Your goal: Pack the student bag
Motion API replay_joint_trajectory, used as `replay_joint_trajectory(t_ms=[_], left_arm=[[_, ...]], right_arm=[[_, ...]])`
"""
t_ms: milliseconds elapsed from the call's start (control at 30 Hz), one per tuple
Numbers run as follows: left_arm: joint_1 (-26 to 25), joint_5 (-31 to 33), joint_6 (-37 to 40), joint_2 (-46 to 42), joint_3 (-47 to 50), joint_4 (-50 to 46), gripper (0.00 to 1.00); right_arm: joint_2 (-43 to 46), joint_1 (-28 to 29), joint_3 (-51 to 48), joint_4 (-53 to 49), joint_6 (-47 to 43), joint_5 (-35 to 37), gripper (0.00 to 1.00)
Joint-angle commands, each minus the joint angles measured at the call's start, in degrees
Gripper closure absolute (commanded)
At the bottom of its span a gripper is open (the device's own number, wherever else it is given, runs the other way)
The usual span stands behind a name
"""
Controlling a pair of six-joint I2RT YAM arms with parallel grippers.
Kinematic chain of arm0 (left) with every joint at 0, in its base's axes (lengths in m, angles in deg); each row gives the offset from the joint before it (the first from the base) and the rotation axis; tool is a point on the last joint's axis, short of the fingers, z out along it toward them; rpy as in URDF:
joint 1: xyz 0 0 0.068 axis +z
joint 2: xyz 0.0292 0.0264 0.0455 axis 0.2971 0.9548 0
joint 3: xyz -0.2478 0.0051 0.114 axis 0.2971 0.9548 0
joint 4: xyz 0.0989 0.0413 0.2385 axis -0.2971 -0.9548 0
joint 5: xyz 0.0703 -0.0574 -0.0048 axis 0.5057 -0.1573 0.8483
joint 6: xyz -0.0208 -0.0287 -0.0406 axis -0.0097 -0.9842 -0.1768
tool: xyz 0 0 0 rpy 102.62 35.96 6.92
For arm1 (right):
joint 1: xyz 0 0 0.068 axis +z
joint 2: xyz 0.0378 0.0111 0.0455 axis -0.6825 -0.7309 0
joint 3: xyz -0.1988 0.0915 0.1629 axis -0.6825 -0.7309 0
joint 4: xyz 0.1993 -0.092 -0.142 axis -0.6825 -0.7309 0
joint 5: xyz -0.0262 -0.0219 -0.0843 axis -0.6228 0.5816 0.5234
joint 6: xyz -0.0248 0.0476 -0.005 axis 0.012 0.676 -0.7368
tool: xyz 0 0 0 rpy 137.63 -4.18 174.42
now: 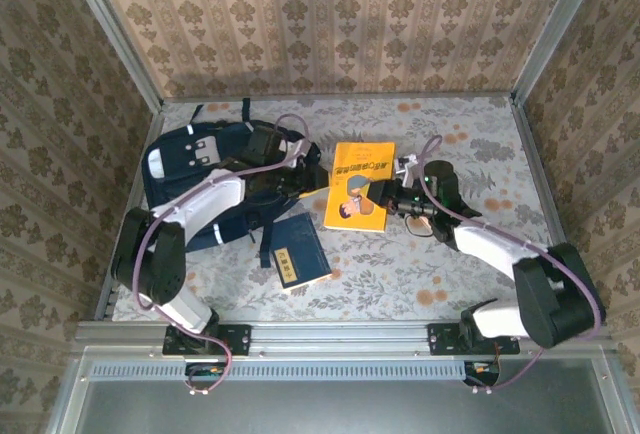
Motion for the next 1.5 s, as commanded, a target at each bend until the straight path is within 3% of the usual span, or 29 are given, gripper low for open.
replay_joint_trajectory(t_ms=[0,233,467,700,833,1467], left_arm=[[0.16,-7.75,-2.80,-3.34,0.64,2.81,0.41],[-0.01,-15.81,-10.78,-9.83,5.86,17.25,0.38],[-0.45,-19.85,-13.62,-14.15,8.34,23.75,0.39],[-1.23,-21.87,-19.74,-16.95,10.96,34.84,0.53],[-2.62,-22.82,-21.02,-18.17,10.88,38.35,0.56],[-6.03,-24.64,-22.09,-19.58,11.94,44.87,0.79]], right_arm=[[4.42,0.49,1.71,4.21,-0.17,-6.00,1.00],[11.75,2.65,1.01,7.04,3.63,-7.03,1.00],[16.36,4.06,-0.01,9.86,7.82,-6.33,1.00],[18.18,4.68,0.48,8.74,8.09,-7.10,1.00],[17.92,5.04,0.61,8.74,8.34,-7.64,1.00],[17.08,5.70,0.59,9.01,8.18,-9.40,1.00]])
